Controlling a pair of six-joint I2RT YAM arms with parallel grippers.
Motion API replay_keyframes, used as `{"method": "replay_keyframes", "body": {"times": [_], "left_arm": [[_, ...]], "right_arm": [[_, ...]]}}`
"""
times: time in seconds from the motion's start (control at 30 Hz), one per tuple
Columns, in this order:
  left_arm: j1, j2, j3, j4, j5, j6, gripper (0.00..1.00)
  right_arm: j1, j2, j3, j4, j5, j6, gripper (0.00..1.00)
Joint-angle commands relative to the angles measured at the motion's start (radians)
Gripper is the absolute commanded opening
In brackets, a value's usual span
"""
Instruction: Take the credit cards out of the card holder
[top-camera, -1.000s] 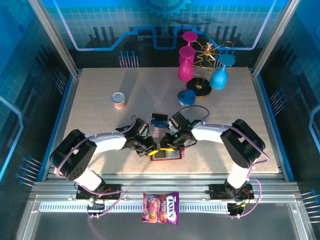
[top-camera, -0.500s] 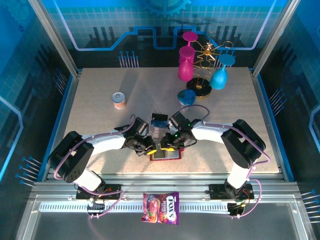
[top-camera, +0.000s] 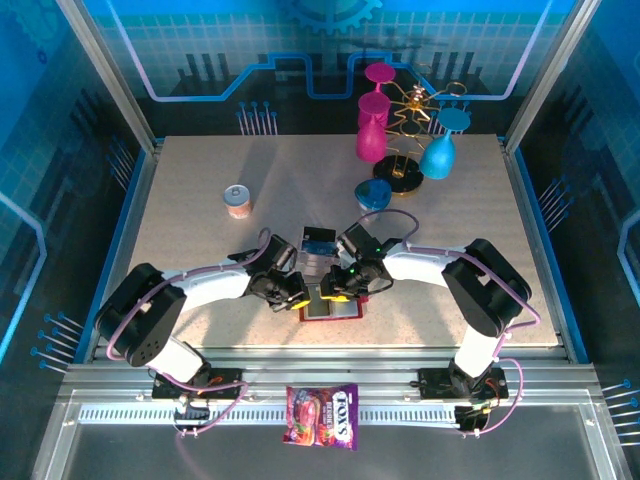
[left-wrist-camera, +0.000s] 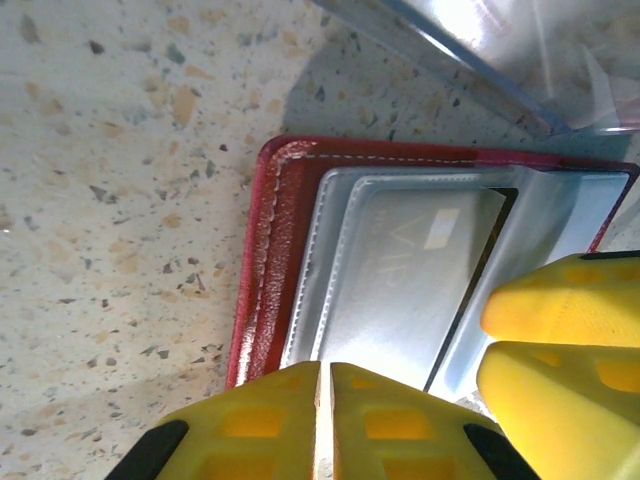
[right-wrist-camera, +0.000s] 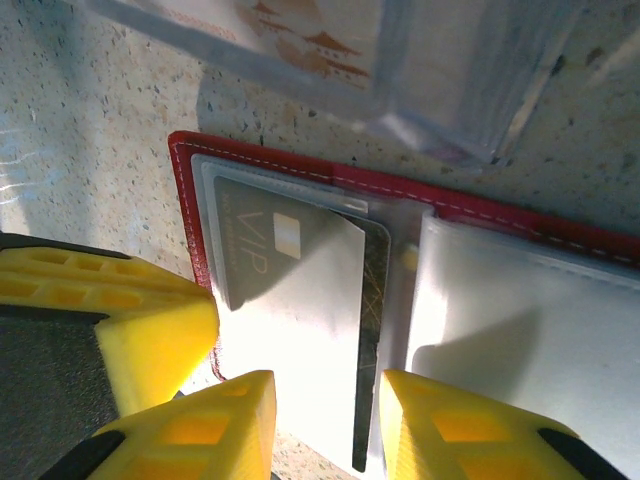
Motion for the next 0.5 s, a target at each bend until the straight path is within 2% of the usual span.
{"method": "replay_keyframes", "body": {"times": [0.0,0.47], "left_arm": [[0.007,0.027,0.003,-0.033,-0.013,0.03,0.12],[0.007,0.043,-0.007,-0.022,-0.011,0.028,0.1]], "right_arm": [[0.017,-0.002,0.021,0.01,-0.023,0.005,0.34],[0.017,0.031,0.02,0.029,-0.037,0.006,0.33]]}}
